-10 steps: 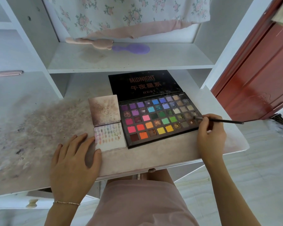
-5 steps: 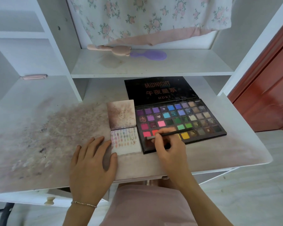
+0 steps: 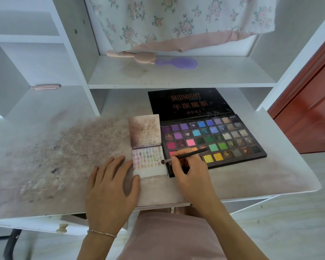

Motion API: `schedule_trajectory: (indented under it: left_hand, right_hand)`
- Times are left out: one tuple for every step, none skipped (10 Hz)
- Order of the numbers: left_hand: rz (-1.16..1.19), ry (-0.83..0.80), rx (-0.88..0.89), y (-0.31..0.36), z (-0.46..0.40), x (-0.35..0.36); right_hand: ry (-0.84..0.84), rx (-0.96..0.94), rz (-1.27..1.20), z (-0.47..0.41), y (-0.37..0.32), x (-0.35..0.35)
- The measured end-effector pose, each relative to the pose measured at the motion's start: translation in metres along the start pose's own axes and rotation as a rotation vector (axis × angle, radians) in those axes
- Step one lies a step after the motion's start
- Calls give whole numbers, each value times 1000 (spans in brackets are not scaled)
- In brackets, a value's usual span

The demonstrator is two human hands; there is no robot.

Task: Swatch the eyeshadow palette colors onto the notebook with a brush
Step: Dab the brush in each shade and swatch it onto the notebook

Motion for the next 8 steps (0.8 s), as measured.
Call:
schedule_trajectory:
  left_hand:
    - [-1, -3, 0, 0, 0, 0]
    - [-1, -5, 0, 0, 0, -1]
    - [-4, -19, -1, 0, 0, -1]
    - [-5, -31, -5, 0, 0, -1]
    - [-5, -30, -7, 1, 0, -2]
    - [-6, -36, -10, 1, 0, -3]
    - [-3, -35, -12, 1, 0, -3]
    - [-3, -34, -11, 1, 0, -3]
  right_hand:
    - [-10, 7, -7, 0, -1, 0]
    - [-10, 6, -12, 0, -1, 0]
    - [-19, -5, 4, 0, -2, 0]
    - [-20, -4, -4, 0, -3, 0]
    - [-13, -3, -12, 0, -3, 0]
    - [-19, -12, 1, -1, -3, 0]
    - [-23, -5, -7, -1, -3, -1]
    - [-26, -2, -15, -1, -3, -1]
Point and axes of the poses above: each hand's wrist, its own z-axis away from the middle knuckle, its own x-axis out of the palm, y = z × x, the point moved 1 cm from there along -z, towards the middle knuckle, and after that the axes turned 11 degrees about -x, right-handed, at the moved point
